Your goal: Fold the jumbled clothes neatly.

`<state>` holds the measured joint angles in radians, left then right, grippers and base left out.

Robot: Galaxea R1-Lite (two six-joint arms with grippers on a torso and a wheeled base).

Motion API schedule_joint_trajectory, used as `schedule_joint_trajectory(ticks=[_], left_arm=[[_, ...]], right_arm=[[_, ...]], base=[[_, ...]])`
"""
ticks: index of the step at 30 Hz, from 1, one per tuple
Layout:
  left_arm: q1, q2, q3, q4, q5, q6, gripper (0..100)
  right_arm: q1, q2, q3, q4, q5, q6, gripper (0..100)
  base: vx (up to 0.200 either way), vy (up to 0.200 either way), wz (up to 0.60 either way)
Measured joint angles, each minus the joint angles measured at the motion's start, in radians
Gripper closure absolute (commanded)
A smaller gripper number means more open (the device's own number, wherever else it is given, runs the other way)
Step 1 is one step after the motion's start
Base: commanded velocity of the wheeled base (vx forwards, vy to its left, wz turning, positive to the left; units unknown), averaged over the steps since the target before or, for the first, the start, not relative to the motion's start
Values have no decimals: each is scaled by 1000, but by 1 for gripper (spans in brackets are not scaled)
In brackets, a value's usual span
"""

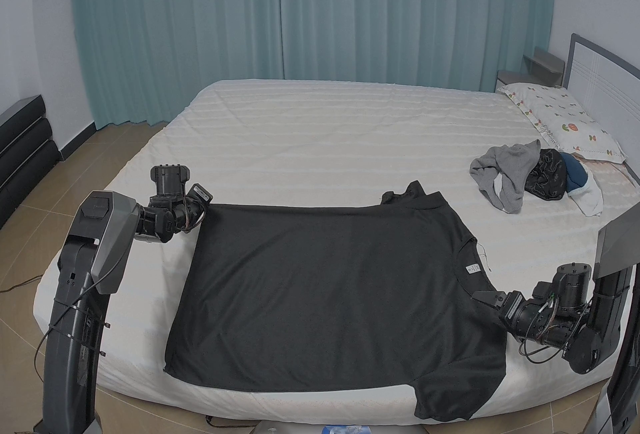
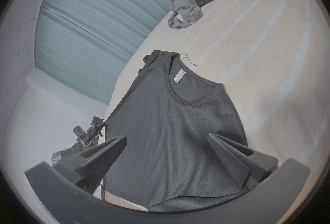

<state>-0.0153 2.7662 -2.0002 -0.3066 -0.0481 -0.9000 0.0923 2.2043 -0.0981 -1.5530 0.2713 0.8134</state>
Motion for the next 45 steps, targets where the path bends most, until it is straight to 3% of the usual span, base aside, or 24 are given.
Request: schedule_joint_trajectory(ticks=[24, 45], left_arm=[[13, 31, 0, -137, 63, 2, 100], [24, 39, 0, -188, 87, 1, 100]], right_arm=[[-2, 0, -38, 0, -63, 30, 0], [-2, -2, -40, 0, -66, 44, 0]], base=[[0, 0, 0], [0, 0, 0]])
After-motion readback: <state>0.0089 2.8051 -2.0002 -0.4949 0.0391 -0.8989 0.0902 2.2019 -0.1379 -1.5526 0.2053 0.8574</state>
